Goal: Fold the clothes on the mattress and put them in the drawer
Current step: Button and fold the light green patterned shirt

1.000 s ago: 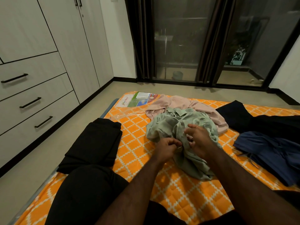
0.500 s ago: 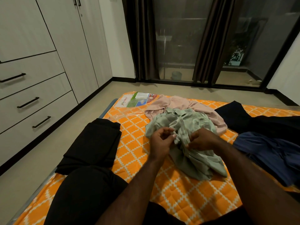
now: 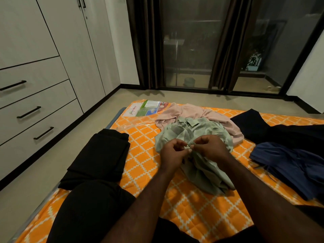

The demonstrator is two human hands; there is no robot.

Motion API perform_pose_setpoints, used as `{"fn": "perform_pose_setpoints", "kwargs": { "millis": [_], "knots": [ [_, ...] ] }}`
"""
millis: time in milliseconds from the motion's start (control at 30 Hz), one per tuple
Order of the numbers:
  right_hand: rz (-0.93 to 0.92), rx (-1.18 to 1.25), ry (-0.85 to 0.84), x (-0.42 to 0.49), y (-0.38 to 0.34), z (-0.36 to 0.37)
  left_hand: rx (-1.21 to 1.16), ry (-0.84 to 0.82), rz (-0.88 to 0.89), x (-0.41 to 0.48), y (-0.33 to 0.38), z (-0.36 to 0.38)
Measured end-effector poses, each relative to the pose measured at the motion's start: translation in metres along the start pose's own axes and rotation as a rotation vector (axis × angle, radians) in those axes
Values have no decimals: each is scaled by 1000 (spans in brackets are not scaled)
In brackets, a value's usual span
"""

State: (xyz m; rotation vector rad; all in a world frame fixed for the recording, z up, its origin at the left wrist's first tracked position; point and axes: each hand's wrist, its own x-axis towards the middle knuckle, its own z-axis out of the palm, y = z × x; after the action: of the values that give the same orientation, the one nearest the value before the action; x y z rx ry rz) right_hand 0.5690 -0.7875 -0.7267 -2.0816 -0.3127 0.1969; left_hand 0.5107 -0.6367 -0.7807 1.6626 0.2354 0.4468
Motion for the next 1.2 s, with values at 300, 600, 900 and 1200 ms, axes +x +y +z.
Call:
{"fn": "perform_pose_setpoints", "kwargs": {
  "millis": [300, 600, 900, 1200],
  "knots": [
    [25, 23, 55, 1, 4, 9, -208, 35, -198, 0, 2, -1],
    [-86, -66, 80, -2, 3, 15, -299, -15, -282, -1, 2, -2],
    [-92, -1, 3, -1, 7, 16, -372, -9, -336, 2, -1, -4],
    [-51, 107, -55, -2, 10, 17, -505, -67, -426, 2, -2, -3]
  ]
}}
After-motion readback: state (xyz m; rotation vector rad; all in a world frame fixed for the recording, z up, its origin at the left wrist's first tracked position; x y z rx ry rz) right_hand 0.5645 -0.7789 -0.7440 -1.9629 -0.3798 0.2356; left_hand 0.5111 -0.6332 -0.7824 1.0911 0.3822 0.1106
